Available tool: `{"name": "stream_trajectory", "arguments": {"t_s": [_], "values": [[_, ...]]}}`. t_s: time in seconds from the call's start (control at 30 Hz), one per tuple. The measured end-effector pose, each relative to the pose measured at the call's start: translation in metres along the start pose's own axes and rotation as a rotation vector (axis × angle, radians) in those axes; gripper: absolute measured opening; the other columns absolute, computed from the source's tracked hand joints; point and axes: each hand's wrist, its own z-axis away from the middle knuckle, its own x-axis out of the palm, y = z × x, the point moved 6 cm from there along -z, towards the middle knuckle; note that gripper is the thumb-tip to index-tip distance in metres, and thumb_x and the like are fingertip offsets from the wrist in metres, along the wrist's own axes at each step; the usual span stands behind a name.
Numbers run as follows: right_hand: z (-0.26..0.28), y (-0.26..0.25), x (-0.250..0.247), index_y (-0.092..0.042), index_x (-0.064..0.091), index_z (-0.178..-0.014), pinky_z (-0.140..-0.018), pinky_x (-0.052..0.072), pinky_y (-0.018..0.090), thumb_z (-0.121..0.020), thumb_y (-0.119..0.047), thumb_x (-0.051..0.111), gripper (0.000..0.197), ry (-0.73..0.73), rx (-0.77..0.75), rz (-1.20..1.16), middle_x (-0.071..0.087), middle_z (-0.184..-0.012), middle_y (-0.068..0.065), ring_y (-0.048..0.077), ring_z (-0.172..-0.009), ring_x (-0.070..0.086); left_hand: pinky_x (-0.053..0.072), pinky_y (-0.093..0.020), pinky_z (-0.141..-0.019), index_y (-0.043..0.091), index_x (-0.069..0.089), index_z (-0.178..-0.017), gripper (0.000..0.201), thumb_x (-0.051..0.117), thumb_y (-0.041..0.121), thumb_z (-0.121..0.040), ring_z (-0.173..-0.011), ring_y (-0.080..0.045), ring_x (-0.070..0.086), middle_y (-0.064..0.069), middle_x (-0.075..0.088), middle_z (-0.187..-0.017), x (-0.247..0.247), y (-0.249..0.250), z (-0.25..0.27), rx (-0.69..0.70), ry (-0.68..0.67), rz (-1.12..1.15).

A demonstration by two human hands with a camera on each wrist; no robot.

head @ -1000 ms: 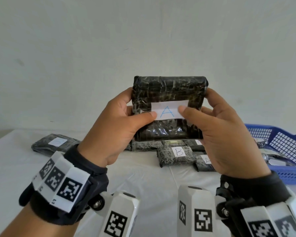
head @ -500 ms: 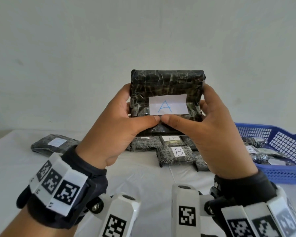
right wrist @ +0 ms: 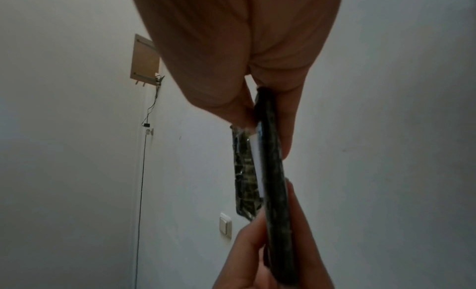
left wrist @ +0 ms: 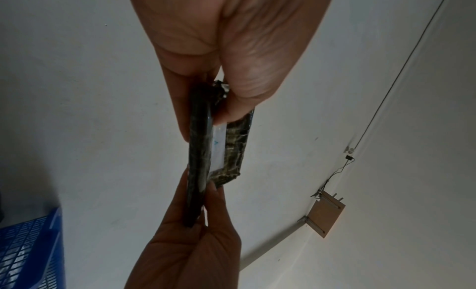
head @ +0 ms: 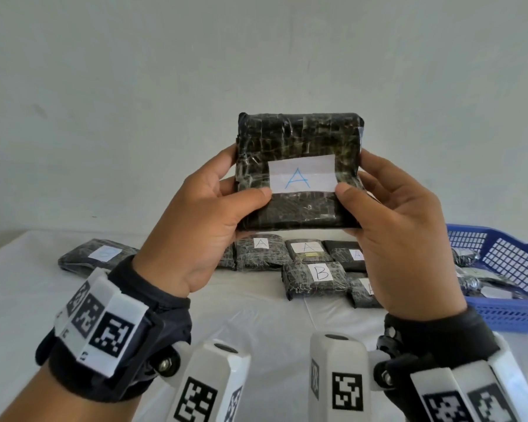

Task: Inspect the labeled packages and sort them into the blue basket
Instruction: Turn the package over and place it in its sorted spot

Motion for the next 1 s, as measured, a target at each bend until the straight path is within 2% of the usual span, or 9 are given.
{"name": "stream_trajectory", "arguments": {"t_s": [0.07,0.17,0.4,0.57,0.63,0.73,0.8,0.87,1.0], "values": [[-0.001,0.001,-0.003,-0.024,0.075,-0.114,-0.087,0.063,0.033,-0.1,0.007,0.058,0.039,0.032,-0.014,0.002,0.082,-0.104,-0.002,0.015,-0.098,0.078,0.061,-0.024,-0.07,0.029,0.063,-0.133,0.05,0.064,-0.002,-0.093,-0.09,-0.014,0.078,-0.002,0.08,-0.1,0.004,0.0,0.001,-0.019,-0.045,-0.003],[-0.001,0.001,0.0,-0.025,0.077,-0.112,-0.086,0.061,0.031,-0.098,0.004,0.063,0.035,-0.02,0.007,-0.031,0.082,-0.103,-0.001,0.014,-0.096,0.077,0.062,-0.026,-0.075,0.036,0.048,-0.151,0.075,0.062,-0.009,-0.093,-0.096,-0.018,0.078,-0.006,0.079,-0.11,0.006,0.001,0.002,-0.008,-0.053,-0.015],[0.001,-0.004,0.013,-0.017,0.066,-0.137,-0.102,0.058,0.038,-0.096,-0.001,0.071,0.044,-0.088,-0.047,0.116,0.078,-0.119,-0.004,0.015,-0.112,0.075,0.06,-0.023,-0.079,0.039,0.047,-0.152,0.083,0.065,-0.014,-0.09,-0.097,-0.016,0.076,-0.004,0.078,-0.113,0.007,0.003,0.003,0.059,-0.039,-0.054],[0.001,0.0,0.016,-0.019,0.059,-0.144,-0.106,0.055,0.039,-0.093,-0.011,0.079,0.055,-0.141,-0.044,0.209,0.075,-0.127,-0.006,0.012,-0.12,0.07,0.06,-0.022,-0.077,0.039,0.057,-0.137,0.069,0.06,-0.014,-0.093,-0.092,-0.014,0.077,-0.003,0.079,-0.11,0.008,0.005,0.004,0.057,-0.071,-0.009],[0.002,0.004,0.018,-0.022,0.054,-0.148,-0.109,0.052,0.042,-0.09,-0.029,0.083,0.065,-0.186,-0.005,0.257,0.071,-0.134,-0.006,0.014,-0.126,0.067,0.06,-0.021,-0.073,0.037,0.062,-0.129,0.062,0.064,-0.011,-0.089,-0.088,-0.013,0.077,-0.002,0.08,-0.103,0.005,0.002,0.003,0.021,-0.053,0.0],[0.004,0.005,0.017,-0.025,0.049,-0.149,-0.104,0.055,0.032,-0.085,-0.035,0.083,0.073,-0.273,0.053,0.197,0.071,-0.133,-0.008,0.008,-0.122,0.068,0.06,-0.018,-0.066,0.014,0.071,-0.12,0.046,0.072,0.009,-0.074,-0.081,-0.012,0.077,-0.006,0.08,-0.096,0.0,-0.001,0.001,-0.113,-0.047,0.099],[0.005,0.005,0.014,-0.028,0.036,-0.158,-0.113,0.048,0.032,-0.08,-0.039,0.089,0.095,-0.291,0.039,0.159,0.061,-0.146,-0.01,0.004,-0.134,0.059,0.061,-0.017,-0.065,0.002,0.078,-0.101,0.033,0.071,0.015,-0.071,-0.078,-0.014,0.078,-0.011,0.079,-0.091,-0.001,-0.003,0.001,-0.181,-0.069,0.167],[0.005,0.006,0.011,-0.027,0.029,-0.162,-0.118,0.042,0.035,-0.072,-0.044,0.089,0.109,-0.292,0.002,0.109,0.053,-0.155,-0.008,0.005,-0.143,0.05,0.062,-0.017,-0.066,0.0,0.082,-0.08,0.021,0.071,0.016,-0.071,-0.079,-0.019,0.079,-0.016,0.079,-0.087,0.0,-0.004,0.002,-0.219,-0.104,0.211],[0.004,0.005,0.006,-0.024,0.035,-0.159,-0.094,0.055,0.018,-0.061,-0.044,0.093,0.115,-0.207,0.019,-0.018,0.071,-0.131,-0.004,0.011,-0.123,0.068,0.062,-0.017,-0.066,0.005,0.083,-0.074,0.019,0.071,0.02,-0.07,-0.083,-0.022,0.08,-0.012,0.079,-0.086,0.005,-0.007,0.003,-0.204,-0.137,0.178]]}}
